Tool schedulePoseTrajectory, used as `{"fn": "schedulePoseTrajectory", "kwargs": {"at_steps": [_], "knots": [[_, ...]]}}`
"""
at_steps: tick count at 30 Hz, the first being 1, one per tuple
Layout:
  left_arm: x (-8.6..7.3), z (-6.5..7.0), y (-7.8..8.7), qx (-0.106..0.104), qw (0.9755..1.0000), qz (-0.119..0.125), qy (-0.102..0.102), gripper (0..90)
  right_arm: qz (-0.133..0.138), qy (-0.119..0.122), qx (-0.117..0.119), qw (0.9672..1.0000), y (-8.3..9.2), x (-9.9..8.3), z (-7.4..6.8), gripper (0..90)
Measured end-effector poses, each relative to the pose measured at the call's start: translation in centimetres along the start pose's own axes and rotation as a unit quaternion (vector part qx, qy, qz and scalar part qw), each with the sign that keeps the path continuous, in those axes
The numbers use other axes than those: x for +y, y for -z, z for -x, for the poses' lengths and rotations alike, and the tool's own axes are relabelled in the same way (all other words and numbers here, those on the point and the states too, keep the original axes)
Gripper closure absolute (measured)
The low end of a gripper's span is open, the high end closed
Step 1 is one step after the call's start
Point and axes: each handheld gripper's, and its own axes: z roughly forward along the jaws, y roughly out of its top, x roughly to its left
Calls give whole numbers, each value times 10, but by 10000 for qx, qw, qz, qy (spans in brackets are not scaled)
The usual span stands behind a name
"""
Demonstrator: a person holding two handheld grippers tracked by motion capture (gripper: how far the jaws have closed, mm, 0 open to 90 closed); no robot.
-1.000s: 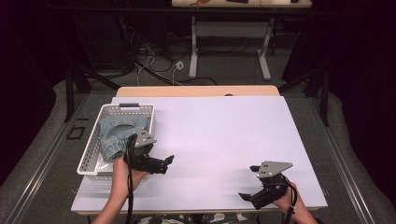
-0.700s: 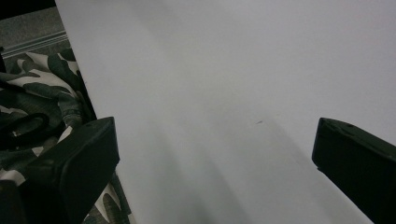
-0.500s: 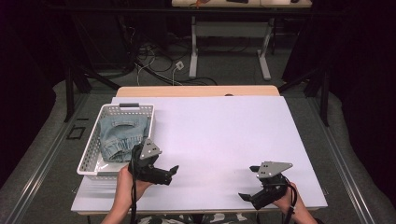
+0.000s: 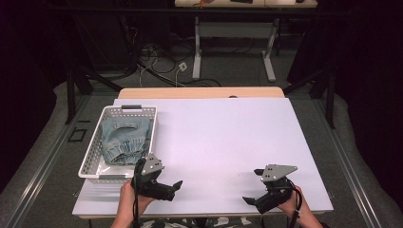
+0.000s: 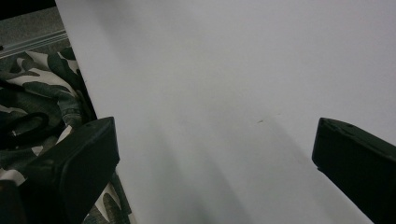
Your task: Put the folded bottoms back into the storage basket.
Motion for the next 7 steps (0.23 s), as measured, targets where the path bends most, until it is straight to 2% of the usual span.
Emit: {"fn": "schedulePoseTrajectory", "kwargs": {"at_steps": [7], "knots": [[-2,0,-5,-136,9999,-3,-49,0,17,3,-14,10000,0,0,0,3]]}}
